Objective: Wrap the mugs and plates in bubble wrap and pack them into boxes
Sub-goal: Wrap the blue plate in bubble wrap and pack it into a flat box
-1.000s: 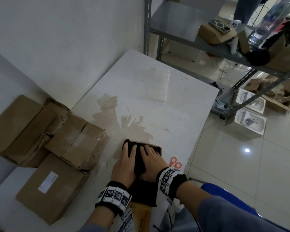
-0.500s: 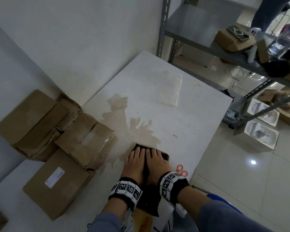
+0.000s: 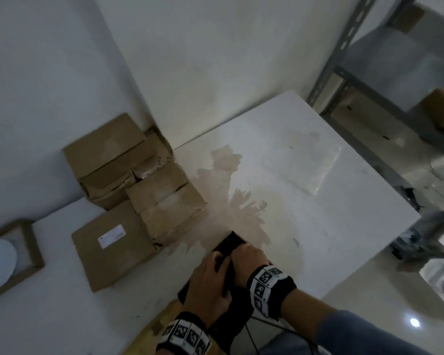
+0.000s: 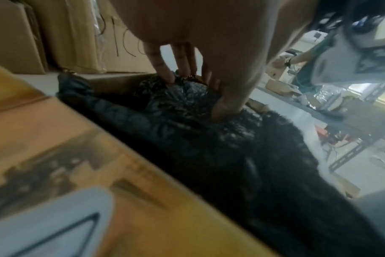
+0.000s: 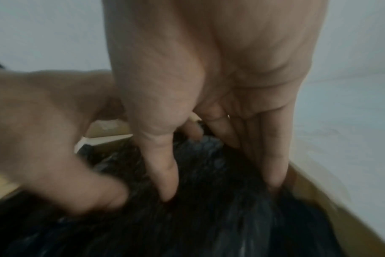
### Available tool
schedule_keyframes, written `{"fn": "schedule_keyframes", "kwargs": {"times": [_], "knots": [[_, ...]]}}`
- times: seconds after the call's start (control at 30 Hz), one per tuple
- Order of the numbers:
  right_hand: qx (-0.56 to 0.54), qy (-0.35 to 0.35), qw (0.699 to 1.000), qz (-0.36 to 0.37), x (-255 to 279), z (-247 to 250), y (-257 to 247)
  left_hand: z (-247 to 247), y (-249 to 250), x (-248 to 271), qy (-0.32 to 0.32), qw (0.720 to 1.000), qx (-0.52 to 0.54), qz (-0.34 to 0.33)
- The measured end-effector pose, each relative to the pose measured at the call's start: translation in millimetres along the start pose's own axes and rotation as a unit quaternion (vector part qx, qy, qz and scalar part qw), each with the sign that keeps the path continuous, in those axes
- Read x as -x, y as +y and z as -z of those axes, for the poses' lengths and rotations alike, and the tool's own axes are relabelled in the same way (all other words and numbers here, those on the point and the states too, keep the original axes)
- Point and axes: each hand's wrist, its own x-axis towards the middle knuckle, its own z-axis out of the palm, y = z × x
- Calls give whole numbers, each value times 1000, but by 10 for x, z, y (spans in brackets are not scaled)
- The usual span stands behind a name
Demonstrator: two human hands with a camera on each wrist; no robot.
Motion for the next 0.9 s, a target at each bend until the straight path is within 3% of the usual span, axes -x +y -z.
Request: {"fn": "schedule_keyframes", "kwargs": {"times": [0.13, 0.33, 0.47, 0.63, 0.9], "knots": [[50, -8, 997, 65, -4, 244, -8, -116, 197, 103, -52, 994, -4, 100], [169, -13, 970, 174, -110, 261, -50, -203, 352, 91, -68, 989, 9, 133], [97, -4, 979, 180, -213, 172, 93, -212, 383, 248, -27, 985, 12, 172], [128, 20, 974, 186, -240, -1, 82, -301, 426, 376, -9, 963, 57, 264], [171, -12, 967, 187, -171, -157, 101, -354, 383, 413, 30, 953, 120, 275]]}}
